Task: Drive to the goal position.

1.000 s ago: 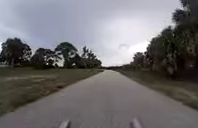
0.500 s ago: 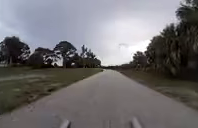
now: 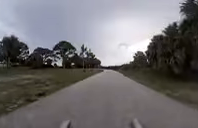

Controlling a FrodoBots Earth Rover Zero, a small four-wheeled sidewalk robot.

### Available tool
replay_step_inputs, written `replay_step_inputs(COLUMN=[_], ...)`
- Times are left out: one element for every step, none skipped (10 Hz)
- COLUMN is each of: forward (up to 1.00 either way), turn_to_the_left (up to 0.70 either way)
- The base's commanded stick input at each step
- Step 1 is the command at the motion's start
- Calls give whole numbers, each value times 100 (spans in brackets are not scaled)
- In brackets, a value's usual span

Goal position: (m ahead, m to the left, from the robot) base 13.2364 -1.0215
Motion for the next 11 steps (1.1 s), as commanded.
replay_step_inputs(forward=[100, 100, 100, 100, 100, 100, 100, 100, 100, 100, 100], turn_to_the_left=[0, 0, 0, 0, 0, 0, -6, -23, -40, -16, 0])
